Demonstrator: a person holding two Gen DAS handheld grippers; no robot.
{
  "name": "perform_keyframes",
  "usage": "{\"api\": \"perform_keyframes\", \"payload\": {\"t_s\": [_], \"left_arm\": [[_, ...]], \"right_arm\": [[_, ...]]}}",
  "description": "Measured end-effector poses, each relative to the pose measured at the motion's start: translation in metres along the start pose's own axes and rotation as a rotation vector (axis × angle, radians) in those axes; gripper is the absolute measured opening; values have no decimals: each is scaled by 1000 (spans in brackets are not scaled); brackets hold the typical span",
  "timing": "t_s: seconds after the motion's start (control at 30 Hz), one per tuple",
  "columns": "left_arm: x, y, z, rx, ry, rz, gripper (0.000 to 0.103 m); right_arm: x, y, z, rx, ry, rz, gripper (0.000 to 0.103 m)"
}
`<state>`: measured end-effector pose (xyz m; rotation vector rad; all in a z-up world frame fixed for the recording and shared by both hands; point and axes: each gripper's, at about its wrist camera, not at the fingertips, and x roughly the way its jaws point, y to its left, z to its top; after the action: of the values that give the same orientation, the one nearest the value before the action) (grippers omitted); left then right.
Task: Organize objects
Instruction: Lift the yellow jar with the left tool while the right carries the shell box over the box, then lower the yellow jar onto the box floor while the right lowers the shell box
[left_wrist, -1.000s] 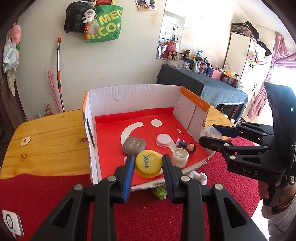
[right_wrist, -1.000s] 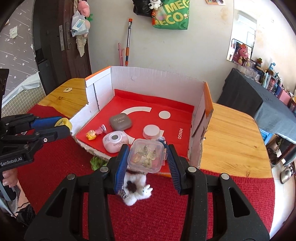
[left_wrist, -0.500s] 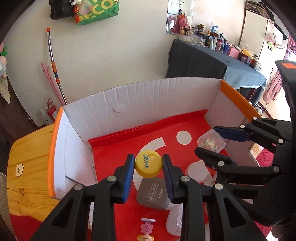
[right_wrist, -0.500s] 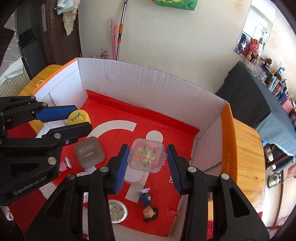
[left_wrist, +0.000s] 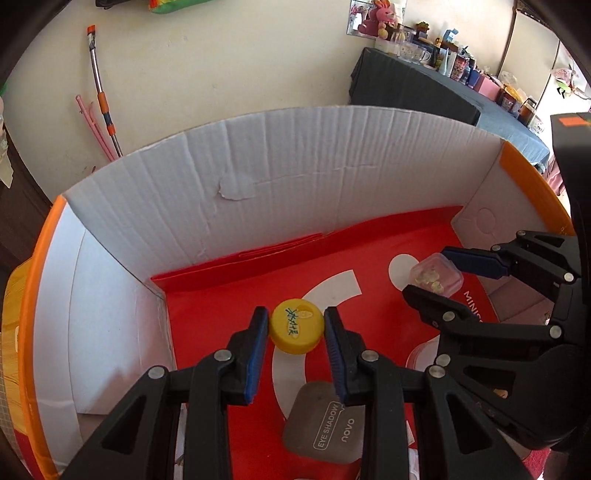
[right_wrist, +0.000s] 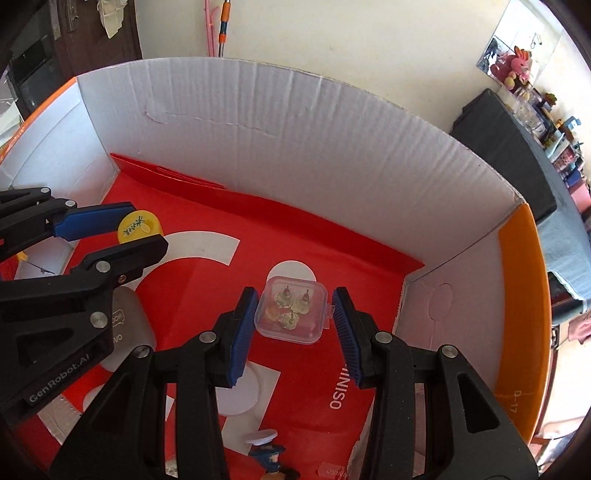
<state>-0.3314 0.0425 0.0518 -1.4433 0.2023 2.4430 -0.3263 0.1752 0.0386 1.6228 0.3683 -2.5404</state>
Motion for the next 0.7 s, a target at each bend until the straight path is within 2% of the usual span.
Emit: {"api": "perform_keyframes", "payload": {"t_s": [0.27,0.7], "left_arm": [[11,6,-2,-28,29,1,32],[10,13,-11,-11,34,13,32]], "right_arm": [[9,-3,-6,-7,41,7,40],[7,-17,-14,14,48,53,40]]}}
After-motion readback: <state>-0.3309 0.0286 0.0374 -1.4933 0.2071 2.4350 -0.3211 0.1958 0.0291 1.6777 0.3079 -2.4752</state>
